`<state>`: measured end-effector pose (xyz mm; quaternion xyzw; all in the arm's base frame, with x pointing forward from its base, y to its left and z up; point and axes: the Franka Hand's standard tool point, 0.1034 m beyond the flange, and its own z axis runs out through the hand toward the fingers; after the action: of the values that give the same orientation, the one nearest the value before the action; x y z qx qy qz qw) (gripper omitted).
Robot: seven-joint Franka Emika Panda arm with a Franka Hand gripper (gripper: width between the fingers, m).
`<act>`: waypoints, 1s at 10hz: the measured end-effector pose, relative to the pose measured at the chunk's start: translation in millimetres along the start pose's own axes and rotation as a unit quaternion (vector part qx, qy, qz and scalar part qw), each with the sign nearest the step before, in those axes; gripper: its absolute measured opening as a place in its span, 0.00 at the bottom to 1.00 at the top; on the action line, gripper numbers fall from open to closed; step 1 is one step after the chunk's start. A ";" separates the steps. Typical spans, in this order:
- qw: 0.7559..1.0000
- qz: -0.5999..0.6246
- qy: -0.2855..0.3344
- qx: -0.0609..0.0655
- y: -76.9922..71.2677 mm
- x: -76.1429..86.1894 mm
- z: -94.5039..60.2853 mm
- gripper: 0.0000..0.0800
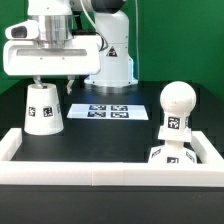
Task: Assemble lamp
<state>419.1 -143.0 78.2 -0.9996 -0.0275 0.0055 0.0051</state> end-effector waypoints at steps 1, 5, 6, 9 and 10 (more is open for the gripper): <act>1.000 0.000 0.000 0.000 0.0 0.0 0.0 0.18; 1.000 0.000 0.001 0.000 0.1 0.7 -0.8 0.05; 1.000 0.000 0.000 0.002 -1.1 1.2 -2.0 0.05; 0.999 0.022 -0.021 0.034 -33.8 11.3 -29.1 0.05; 0.998 0.034 -0.028 0.047 -47.1 21.9 -48.4 0.06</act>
Offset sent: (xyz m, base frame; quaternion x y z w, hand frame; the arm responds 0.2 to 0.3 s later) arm -0.0012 -0.0001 -0.0005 -0.0015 0.0035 -0.0040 1.0000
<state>438.9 -95.3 126.9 -0.9981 0.0071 0.0347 0.0509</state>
